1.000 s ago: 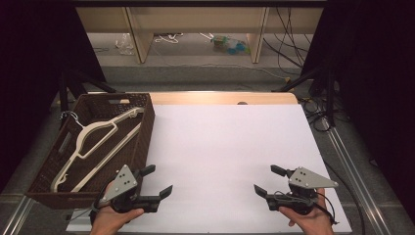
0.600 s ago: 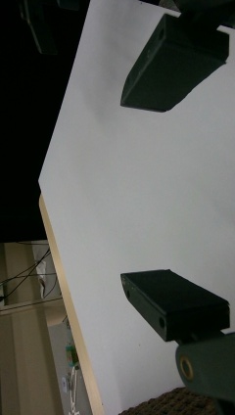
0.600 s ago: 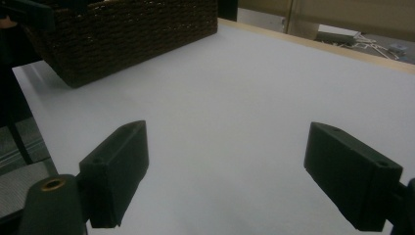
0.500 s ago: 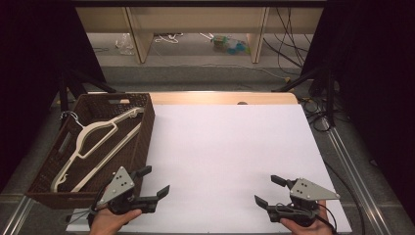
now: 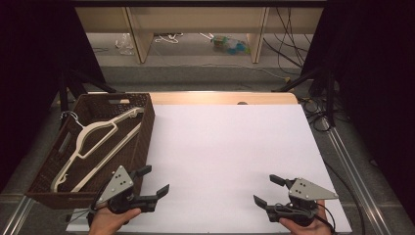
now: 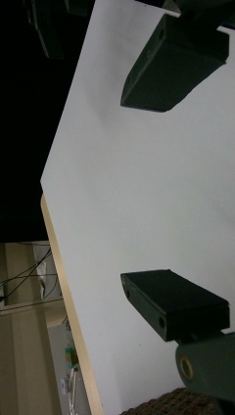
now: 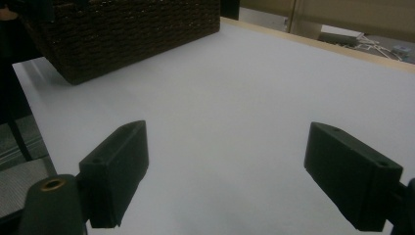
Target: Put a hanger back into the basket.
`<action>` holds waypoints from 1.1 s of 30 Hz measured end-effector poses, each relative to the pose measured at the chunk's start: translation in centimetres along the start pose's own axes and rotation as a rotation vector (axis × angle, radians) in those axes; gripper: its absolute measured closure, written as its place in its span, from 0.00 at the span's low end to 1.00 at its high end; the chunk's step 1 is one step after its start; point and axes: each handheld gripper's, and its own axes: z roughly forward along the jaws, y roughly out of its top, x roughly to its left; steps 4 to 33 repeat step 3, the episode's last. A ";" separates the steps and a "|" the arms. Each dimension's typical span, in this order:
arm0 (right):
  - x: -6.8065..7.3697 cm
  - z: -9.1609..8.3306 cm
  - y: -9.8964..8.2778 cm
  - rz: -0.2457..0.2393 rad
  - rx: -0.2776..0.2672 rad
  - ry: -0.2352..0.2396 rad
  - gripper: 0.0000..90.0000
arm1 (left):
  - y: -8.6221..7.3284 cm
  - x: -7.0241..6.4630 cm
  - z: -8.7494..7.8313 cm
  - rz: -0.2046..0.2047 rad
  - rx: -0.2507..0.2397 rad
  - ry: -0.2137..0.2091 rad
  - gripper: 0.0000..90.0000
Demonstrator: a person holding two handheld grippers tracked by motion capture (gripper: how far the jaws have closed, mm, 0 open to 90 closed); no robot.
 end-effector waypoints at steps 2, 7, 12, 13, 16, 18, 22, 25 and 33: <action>0.0 0.0 0.0 -0.002 -0.003 -0.001 0.19 | 0.0 -0.2 0.0 -0.016 -0.001 -0.001 0.18; 0.0 0.0 0.0 -0.002 -0.002 0.002 0.19 | 0.0 -0.2 0.0 -0.019 0.000 -0.003 0.18; 0.0 0.0 0.0 -0.002 -0.002 0.002 0.19 | 0.0 -0.2 0.0 -0.019 0.000 -0.003 0.18; 0.0 0.0 0.0 -0.002 -0.002 0.002 0.19 | 0.0 -0.2 0.0 -0.019 0.000 -0.003 0.18; 0.0 0.0 0.0 -0.002 -0.002 0.002 0.19 | 0.0 -0.2 0.0 -0.019 0.000 -0.003 0.18; 0.0 0.0 0.0 -0.002 -0.002 0.002 0.19 | 0.0 -0.2 0.0 -0.019 0.000 -0.003 0.18; 0.0 0.0 0.0 -0.002 -0.002 0.002 0.19 | 0.0 -0.2 0.0 -0.019 0.000 -0.003 0.18; 0.0 0.0 0.0 -0.002 -0.002 0.002 0.19 | 0.0 -0.2 0.0 -0.019 0.000 -0.003 0.18; 0.0 0.0 0.0 -0.002 -0.002 0.002 0.19 | 0.0 -0.2 0.0 -0.019 0.000 -0.003 0.18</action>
